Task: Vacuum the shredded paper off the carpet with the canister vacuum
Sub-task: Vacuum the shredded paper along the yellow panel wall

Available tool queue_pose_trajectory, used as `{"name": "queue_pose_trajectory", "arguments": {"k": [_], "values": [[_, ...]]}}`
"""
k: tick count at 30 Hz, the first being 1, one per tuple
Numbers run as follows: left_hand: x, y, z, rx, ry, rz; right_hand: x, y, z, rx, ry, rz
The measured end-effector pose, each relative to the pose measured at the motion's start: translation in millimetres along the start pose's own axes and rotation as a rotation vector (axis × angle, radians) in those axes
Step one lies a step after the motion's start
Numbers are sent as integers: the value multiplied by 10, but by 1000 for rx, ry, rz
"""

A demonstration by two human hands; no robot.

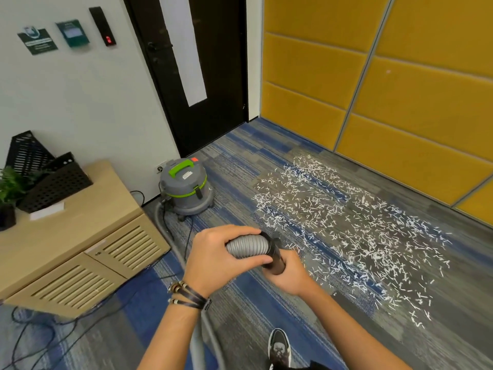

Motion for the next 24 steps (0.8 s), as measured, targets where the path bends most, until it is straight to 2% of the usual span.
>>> {"name": "queue_pose_trajectory", "arguments": {"k": [5, 9, 13, 16, 24], "values": [[-55, 76, -66, -50, 54, 91, -270, 9, -144, 36, 21, -36], [-19, -17, -172, -94, 83, 18, -399, -81, -39, 50, -6, -86], [15, -164, -207, -31, 132, -75, -309, -73, 104, 38, -17, -109], [-9, -244, -202, -32, 150, -95, -315, 41, 202, 41, -11, -76], [-78, -288, -283, -151, 139, -58, -630, 6, 271, 12, -17, -141]]}}
Point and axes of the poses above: each hand's wrist, its own x-axis towards the middle knuckle, its own y-axis out of the palm, z = x × y, the point moved 10 cm from there along x, towards the middle knuckle, and after that the axes turned 10 degrees about x, right-handed, at the moved point
